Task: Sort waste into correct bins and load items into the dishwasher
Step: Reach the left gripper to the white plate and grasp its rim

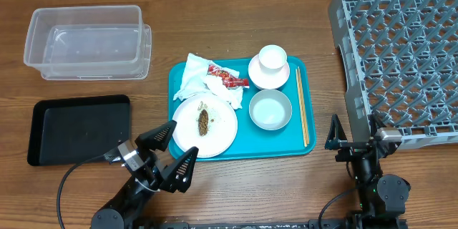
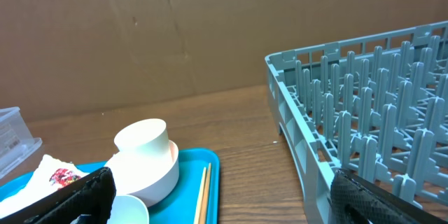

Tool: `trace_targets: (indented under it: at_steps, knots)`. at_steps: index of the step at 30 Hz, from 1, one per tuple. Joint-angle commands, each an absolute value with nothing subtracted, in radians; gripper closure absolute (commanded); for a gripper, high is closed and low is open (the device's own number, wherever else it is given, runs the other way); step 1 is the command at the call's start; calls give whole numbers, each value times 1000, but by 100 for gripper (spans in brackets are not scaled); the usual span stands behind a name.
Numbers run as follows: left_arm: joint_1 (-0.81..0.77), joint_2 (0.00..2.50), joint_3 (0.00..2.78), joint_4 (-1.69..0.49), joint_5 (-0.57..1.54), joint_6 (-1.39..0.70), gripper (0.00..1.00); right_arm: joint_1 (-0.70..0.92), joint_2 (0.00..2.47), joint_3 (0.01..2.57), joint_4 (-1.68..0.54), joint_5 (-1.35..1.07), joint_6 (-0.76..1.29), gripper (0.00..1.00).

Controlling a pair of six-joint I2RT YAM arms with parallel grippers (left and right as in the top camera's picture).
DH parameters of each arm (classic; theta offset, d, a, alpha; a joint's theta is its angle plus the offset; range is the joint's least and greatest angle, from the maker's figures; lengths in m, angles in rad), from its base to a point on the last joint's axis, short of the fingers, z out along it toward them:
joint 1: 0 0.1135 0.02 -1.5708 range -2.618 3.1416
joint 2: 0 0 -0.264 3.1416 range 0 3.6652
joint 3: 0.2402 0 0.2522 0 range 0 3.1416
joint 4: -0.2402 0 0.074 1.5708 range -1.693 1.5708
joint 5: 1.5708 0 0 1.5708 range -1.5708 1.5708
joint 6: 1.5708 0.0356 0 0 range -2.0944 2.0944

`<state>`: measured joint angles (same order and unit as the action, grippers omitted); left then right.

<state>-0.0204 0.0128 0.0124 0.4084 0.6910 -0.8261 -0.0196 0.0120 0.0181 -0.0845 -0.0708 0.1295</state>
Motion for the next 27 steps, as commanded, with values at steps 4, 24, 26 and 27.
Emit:
trace_targets:
  at_steps: [4,24,26,27]
  knots:
    - [-27,15,163,269,759,-781,0,-23,3,8,-81,-62,123,0]
    - [-27,1054,1351,-1047,781,-168,0,-23,3,8,-81,-62,123,0]
    - [-28,1122,1386,-1011,899,-156,0,-23,3,8,-81,-62,123,0]
    - [-34,1150,1401,-1000,937,-130,0,-23,3,8,-81,-62,123,0]
